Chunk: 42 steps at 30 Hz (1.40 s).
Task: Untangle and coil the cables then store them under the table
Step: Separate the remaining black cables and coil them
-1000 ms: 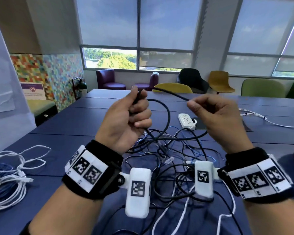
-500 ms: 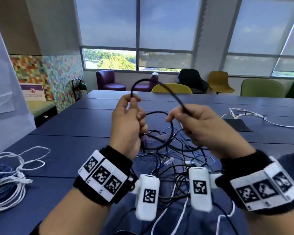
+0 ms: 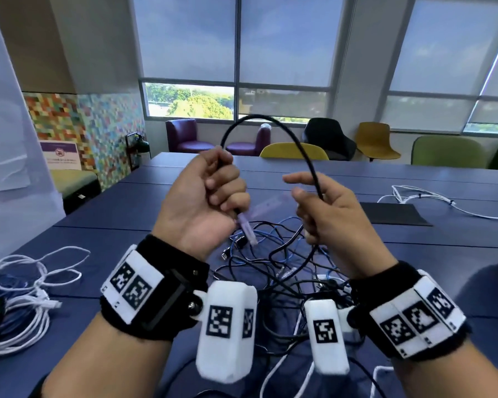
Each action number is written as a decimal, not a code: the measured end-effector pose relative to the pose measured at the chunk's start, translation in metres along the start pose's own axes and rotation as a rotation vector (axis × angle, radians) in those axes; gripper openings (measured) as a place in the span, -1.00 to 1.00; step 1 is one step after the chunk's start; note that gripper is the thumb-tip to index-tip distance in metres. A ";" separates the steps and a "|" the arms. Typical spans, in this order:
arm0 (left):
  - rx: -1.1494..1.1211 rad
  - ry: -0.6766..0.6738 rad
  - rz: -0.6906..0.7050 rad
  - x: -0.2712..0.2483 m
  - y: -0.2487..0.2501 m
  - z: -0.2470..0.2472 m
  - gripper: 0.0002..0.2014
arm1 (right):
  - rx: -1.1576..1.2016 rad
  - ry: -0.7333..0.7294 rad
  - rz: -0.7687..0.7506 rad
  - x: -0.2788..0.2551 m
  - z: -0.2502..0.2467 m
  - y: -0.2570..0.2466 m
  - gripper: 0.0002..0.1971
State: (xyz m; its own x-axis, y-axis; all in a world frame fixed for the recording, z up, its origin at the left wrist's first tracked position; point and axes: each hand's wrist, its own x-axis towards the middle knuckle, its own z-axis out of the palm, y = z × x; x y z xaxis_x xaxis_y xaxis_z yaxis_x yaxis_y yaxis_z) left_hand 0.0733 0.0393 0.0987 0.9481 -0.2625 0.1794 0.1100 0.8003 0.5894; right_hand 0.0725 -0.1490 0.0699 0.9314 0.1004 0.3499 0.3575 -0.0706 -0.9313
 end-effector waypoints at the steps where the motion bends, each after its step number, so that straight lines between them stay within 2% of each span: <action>1: -0.072 -0.061 0.006 -0.001 0.007 -0.001 -0.66 | -0.003 0.046 -0.001 0.002 -0.003 0.003 -0.85; 4: -0.349 -0.159 0.089 -0.006 0.027 -0.007 -0.80 | -0.041 0.099 0.000 0.006 -0.010 0.011 -0.95; 6: -0.463 -0.122 0.190 -0.008 0.038 -0.011 -0.75 | -0.092 0.105 -0.023 0.008 -0.012 0.014 -0.95; 7: -0.432 -0.080 0.261 -0.008 0.042 -0.012 -0.72 | -0.135 0.098 -0.049 0.009 -0.012 0.015 -0.93; 9: -0.161 0.041 0.437 -0.008 0.044 -0.010 -0.70 | -0.280 0.067 -0.106 0.008 -0.011 0.014 -0.88; 11: 0.178 0.129 0.604 -0.005 0.037 -0.009 -0.55 | -0.441 0.010 -0.151 0.006 -0.009 0.010 -0.87; 14: 0.537 0.232 0.659 0.002 0.021 -0.007 -0.29 | -0.576 -0.117 -0.166 -0.001 -0.006 -0.001 -0.86; 16: 0.686 0.261 0.594 0.005 0.010 -0.006 -0.30 | -0.638 -0.225 -0.153 -0.006 -0.007 -0.009 -0.85; 20: 0.839 0.227 0.388 0.008 -0.006 -0.010 -0.31 | -0.655 -0.372 -0.123 -0.015 -0.008 -0.021 -0.84; 22: 0.982 0.181 0.269 0.009 -0.012 -0.013 -0.35 | -0.632 -0.361 -0.189 -0.018 -0.008 -0.026 -0.80; 26: 1.114 -0.038 0.047 -0.003 -0.018 -0.006 -0.55 | -0.490 -0.181 -0.321 -0.017 -0.015 -0.033 -0.70; 29: 1.090 -0.206 -0.074 -0.014 -0.020 0.001 -0.67 | -0.368 -0.043 -0.376 -0.014 -0.022 -0.035 -0.67; 31: 1.016 -0.312 -0.153 -0.018 -0.021 0.003 -0.68 | -0.315 0.001 -0.380 -0.014 -0.026 -0.036 -0.69; 37: 0.819 -0.377 -0.291 -0.024 -0.030 0.013 -0.58 | -0.234 0.029 -0.413 -0.015 -0.021 -0.038 -0.73; 39: 0.696 -0.420 -0.396 -0.030 -0.032 0.013 -0.62 | -0.242 -0.051 -0.373 -0.017 -0.019 -0.041 -0.72; 42: 0.414 -0.506 -0.614 -0.037 -0.028 0.006 -0.67 | -0.287 -0.391 -0.163 -0.018 -0.022 -0.046 -0.67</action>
State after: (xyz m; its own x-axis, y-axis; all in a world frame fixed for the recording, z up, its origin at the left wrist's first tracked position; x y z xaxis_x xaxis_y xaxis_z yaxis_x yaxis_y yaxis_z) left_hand 0.0331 0.0233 0.0798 0.5018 -0.8650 0.0071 0.3448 0.2076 0.9154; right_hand 0.0406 -0.1696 0.1082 0.7863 0.4930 0.3724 0.5513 -0.2876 -0.7832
